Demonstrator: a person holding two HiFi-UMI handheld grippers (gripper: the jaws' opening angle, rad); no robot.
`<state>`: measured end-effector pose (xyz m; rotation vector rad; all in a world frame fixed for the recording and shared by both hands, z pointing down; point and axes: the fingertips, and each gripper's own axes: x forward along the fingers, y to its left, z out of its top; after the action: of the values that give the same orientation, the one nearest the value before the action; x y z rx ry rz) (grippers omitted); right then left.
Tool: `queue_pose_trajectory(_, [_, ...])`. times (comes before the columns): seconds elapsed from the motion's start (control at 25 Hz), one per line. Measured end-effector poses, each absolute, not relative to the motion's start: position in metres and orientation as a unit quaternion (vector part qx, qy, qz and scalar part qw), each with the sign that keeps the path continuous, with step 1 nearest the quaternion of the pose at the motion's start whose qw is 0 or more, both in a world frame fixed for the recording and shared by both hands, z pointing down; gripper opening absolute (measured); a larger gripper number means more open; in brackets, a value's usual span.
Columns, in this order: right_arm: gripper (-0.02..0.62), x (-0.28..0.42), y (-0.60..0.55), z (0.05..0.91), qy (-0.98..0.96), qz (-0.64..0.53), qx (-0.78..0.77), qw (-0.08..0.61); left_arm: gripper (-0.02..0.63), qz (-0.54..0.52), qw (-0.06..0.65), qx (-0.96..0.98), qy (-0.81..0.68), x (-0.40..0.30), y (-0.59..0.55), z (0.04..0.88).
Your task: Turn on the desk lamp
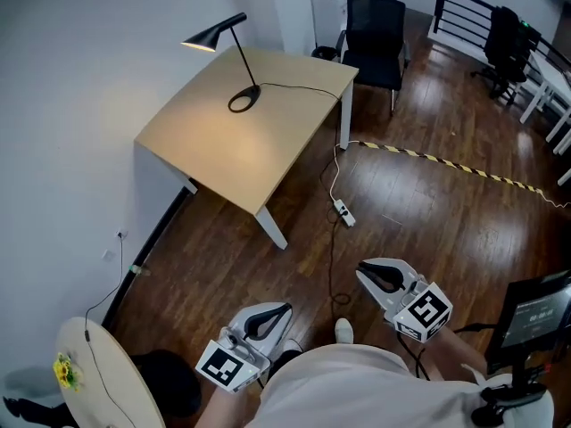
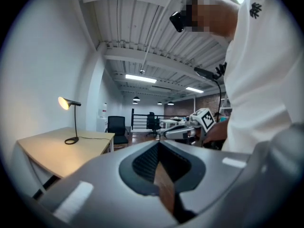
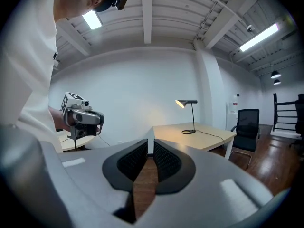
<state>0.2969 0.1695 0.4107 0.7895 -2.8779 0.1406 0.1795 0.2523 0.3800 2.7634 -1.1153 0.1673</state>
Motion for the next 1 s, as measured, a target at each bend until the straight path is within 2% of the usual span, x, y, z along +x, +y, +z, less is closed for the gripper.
queue_pose_trajectory(0.28, [0.043,0.278,0.216,0.380,-0.957,0.022,0.284,0.048,0.015,0.031,0.037,0.937,-0.345,0.162,0.288,0.365])
queue_pose_trajectory(0.6, [0.048,0.233,0.224,0.341,-0.959,0.000,0.278,0.052,0.017,0.031,0.042,0.935,-0.351,0.115,0.297,0.357])
queue_pose_trajectory(1.0, [0.048,0.211,0.229,0.325,-0.958,-0.012,0.277,0.067,0.016,0.015,0.042,0.939,-0.340,0.103,0.295,0.338])
